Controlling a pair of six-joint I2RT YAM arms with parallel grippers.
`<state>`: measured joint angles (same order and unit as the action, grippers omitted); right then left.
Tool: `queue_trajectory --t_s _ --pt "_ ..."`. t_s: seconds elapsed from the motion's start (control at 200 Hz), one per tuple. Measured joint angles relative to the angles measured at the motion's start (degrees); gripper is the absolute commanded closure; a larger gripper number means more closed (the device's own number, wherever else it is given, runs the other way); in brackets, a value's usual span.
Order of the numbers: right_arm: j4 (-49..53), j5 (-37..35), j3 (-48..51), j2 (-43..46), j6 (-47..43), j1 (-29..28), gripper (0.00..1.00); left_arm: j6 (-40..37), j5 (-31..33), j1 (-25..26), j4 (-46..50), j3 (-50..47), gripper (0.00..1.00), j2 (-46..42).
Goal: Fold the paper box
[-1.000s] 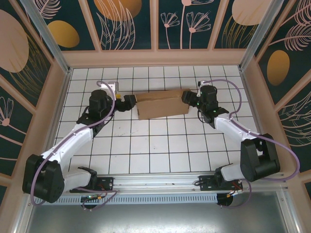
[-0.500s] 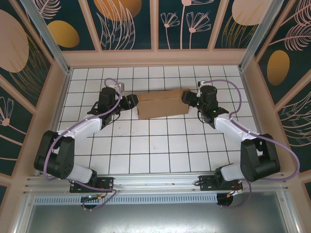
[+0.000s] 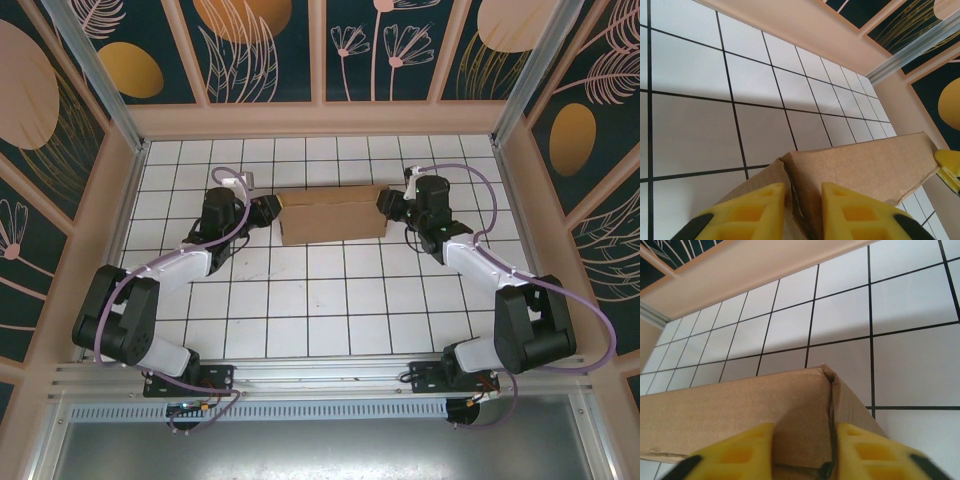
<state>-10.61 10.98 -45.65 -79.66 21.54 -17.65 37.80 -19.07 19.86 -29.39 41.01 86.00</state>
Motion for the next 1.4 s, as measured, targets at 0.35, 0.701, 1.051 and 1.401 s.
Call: queue_trajectory --t_s 0.35,0.701,1.051,1.401 --pt "-0.9 0.9 0.6 0.0 1.3 0.5 0.90 0.7 1.7 -1.3 1.9 0.0 0.27 0.5" --pt "-1.0 1.0 0.6 0.0 1.3 0.5 0.90 1.0 -2.7 -1.0 3.0 1.3 0.67 0.7" --pt "0.5 1.2 0.7 1.1 1.1 0.4 1.00 1.3 -2.2 -1.0 -2.6 0.6 0.99 2.3" --pt "5.0 2.1 -3.1 1.0 -3.0 -0.9 0.12 -1.4 -1.3 -0.5 -0.2 1.5 0.85 1.6"
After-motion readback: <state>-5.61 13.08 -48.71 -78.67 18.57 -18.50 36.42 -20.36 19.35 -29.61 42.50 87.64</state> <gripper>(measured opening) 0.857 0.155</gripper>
